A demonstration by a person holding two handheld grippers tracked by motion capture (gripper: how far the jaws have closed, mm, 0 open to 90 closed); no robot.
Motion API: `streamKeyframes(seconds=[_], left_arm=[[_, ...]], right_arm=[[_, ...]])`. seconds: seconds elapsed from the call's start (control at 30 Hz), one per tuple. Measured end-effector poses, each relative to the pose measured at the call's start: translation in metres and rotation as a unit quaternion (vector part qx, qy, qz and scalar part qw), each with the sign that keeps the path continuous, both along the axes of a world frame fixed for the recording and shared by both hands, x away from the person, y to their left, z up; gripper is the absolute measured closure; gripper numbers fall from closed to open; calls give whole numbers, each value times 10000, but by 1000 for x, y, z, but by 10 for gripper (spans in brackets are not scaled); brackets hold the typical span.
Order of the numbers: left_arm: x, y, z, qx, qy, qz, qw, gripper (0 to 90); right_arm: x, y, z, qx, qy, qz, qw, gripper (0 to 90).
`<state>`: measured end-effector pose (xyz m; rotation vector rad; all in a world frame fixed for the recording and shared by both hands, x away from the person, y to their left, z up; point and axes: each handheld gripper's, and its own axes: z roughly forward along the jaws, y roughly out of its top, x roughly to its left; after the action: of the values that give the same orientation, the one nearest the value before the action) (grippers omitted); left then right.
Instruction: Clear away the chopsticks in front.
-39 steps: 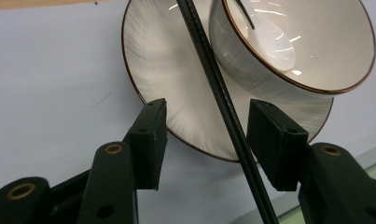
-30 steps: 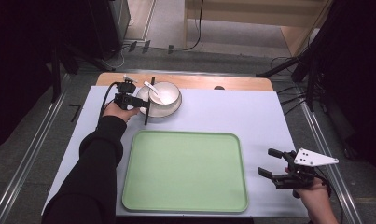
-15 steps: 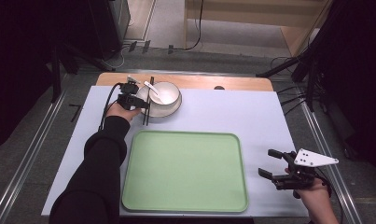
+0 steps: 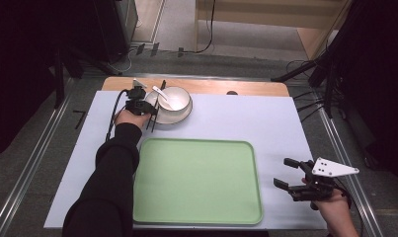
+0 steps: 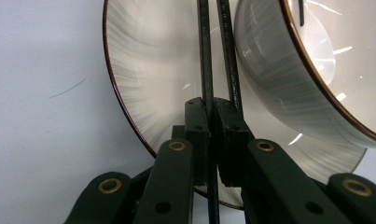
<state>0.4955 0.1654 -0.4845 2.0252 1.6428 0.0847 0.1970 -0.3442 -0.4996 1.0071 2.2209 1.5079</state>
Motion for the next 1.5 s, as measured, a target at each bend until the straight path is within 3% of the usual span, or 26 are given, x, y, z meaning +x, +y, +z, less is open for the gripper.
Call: streamKeyframes(seconds=[0.2,0.4,0.53,0.77,0.87,0.97,1.27,1.4,1.5], left_arm=[[1,2,2,-6,46,91,9999,859],[-2,13,12,-91,-17,147,9998,861],[-9,31,27,-166,-28,169,9997,861],[-25,54,36,-233,54,117,9996,860],[-34,61,40,-236,66,67,9997,861],[-45,67,51,-227,-67,-1,9997,860],[-86,59,89,-300,-348,-498,9977,860],[-108,50,94,-526,-415,-700,9953,860],[-126,42,87,-552,-411,-853,9940,860]], right_arm=[[-1,0,0,17,-18,20,10000,162],[-1,-1,0,12,-24,5,10000,162],[-1,-1,0,3,-35,4,10000,162],[-2,0,1,-10,-13,22,10000,162],[-2,0,1,-29,-11,20,10000,162],[-2,1,1,-34,-2,13,10000,162],[-1,4,2,-76,-9,32,10000,162],[-1,4,2,-94,-25,22,10000,162],[-1,3,2,-91,-41,28,9999,162]])
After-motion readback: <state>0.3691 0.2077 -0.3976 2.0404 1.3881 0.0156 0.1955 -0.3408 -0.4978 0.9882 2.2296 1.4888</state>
